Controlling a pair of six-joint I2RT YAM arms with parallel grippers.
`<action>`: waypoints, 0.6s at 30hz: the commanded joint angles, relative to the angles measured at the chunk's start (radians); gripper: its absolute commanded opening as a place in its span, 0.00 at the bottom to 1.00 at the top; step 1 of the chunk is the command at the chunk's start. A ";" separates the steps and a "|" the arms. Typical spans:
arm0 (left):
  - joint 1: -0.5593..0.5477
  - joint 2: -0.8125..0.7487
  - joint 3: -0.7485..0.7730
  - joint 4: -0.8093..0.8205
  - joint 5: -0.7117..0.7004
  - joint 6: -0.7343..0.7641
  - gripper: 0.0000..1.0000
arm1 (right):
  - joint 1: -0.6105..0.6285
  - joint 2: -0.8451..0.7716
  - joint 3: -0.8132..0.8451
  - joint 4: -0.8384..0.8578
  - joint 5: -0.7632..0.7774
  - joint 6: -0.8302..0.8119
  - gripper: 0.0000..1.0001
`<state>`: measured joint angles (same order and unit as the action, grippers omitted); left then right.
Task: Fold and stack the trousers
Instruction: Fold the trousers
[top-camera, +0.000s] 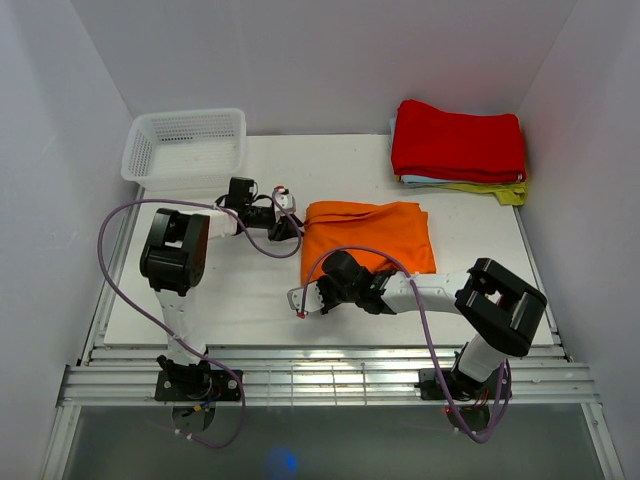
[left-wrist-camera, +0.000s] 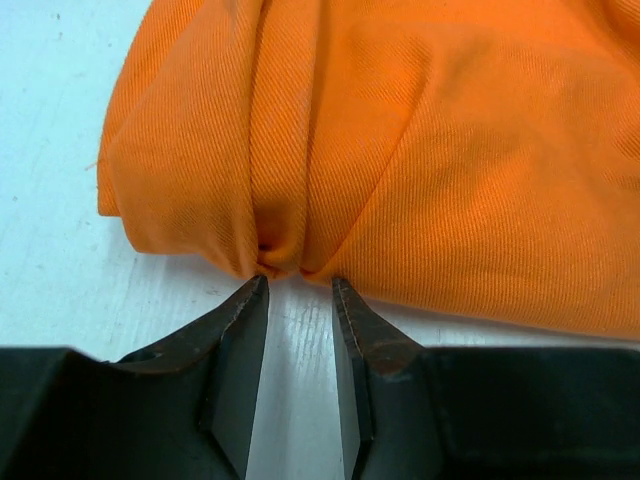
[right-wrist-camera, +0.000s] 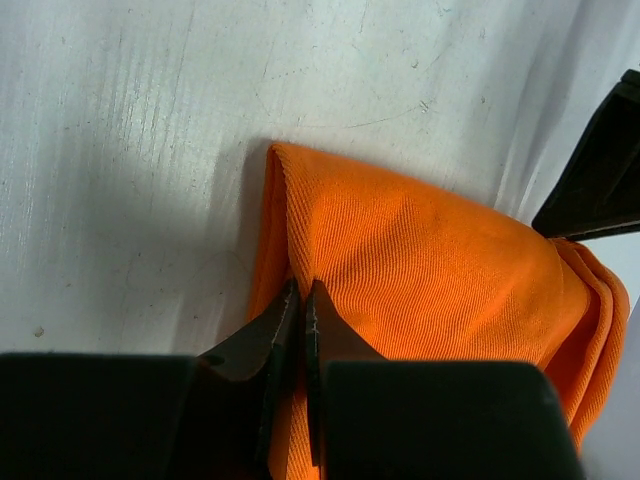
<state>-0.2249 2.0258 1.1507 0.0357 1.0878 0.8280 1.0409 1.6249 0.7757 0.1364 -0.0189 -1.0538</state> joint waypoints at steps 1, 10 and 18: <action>-0.004 -0.078 0.000 -0.030 0.077 0.054 0.43 | -0.001 -0.003 0.011 -0.029 -0.023 0.002 0.08; -0.030 -0.035 0.043 0.058 0.064 -0.039 0.38 | -0.001 0.010 0.028 -0.037 -0.029 -0.002 0.08; -0.039 0.004 0.070 0.124 0.034 -0.119 0.22 | -0.001 0.006 0.031 -0.054 -0.046 -0.009 0.08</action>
<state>-0.2573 2.0323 1.1854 0.1139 1.0992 0.7414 1.0397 1.6260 0.7834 0.1223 -0.0265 -1.0569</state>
